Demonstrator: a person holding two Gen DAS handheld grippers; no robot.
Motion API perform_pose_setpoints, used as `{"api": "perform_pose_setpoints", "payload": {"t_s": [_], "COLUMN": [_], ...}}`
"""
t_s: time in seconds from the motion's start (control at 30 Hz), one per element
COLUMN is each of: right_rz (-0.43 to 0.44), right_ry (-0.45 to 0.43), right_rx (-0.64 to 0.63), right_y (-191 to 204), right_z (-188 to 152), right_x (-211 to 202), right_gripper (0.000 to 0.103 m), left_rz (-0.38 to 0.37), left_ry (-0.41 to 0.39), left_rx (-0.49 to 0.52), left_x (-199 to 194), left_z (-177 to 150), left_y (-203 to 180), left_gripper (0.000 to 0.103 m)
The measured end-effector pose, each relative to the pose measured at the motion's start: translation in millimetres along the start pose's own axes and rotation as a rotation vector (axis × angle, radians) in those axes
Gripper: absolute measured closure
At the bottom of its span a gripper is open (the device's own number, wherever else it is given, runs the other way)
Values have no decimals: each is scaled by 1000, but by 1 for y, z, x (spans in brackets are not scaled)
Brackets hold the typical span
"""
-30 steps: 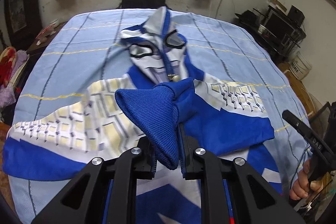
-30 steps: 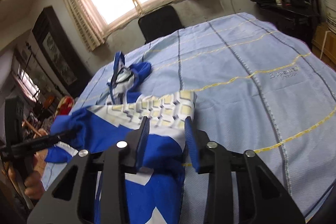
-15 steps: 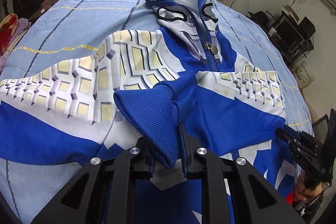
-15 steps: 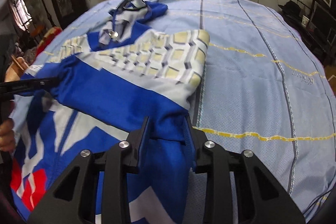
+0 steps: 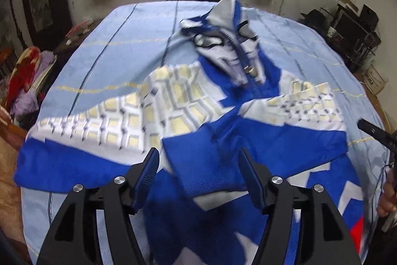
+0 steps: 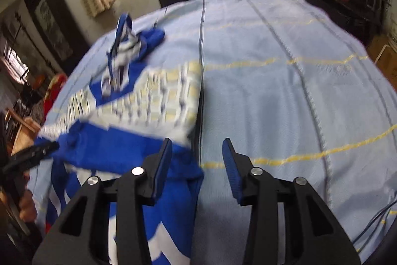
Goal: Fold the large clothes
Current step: 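Lower the sleeve onto the jacket front and open the right gripper, then grasp the other blue sleeve with the left gripper and lift it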
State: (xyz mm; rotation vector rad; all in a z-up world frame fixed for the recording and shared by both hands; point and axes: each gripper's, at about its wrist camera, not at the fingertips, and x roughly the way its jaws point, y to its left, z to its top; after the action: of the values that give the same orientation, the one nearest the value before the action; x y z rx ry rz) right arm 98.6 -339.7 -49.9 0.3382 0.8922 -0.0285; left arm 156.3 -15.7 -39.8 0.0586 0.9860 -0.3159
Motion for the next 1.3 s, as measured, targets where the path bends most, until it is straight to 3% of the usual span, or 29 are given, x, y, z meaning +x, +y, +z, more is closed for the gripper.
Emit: {"api": "perform_pose_setpoints", "payload": {"t_s": [0.1,0.23,0.37,0.43,0.53,0.7,0.83,0.9,0.97,1.07,1.13,1.3], "right_rz": [15,-32,-22,-24,-73,-99,-34,27,56,109,104,115], "right_ry": [11,13,73,84,72,66,30,25,28,93,183,173], "right_rx": [-29,-57,6,2,-77,-78,-80,-105,-135,-174,-157,-140], "right_y": [23,39,22,16,25,25,34,46,58,70,68,64], "right_z": [22,36,34,28,28,28,25,21,14,0,-9,-7], "right_x": [15,46,84,96,96,91,65,53,47,55,77,77], "right_gripper": [73,74,74,76,75,74,73,59,53,44,42,42], "left_rz": [-48,-80,-108,-116,-90,-23,-75,-108,-122,-74,-74,-5], "left_ry": [-6,26,83,66,58,40,43,35,13,-33,-44,-50], "left_rx": [32,26,-9,7,47,134,57,6,-36,-80,-123,-224], "left_x": [4,33,70,75,78,79,70,61,51,36,31,13], "left_z": [15,26,22,20,19,12,13,13,13,10,10,2], "left_y": [-20,-34,-26,-25,-31,-44,-28,-18,-8,9,22,63], "left_gripper": [37,37,37,37,36,35,35,35,34,32,32,32]}}
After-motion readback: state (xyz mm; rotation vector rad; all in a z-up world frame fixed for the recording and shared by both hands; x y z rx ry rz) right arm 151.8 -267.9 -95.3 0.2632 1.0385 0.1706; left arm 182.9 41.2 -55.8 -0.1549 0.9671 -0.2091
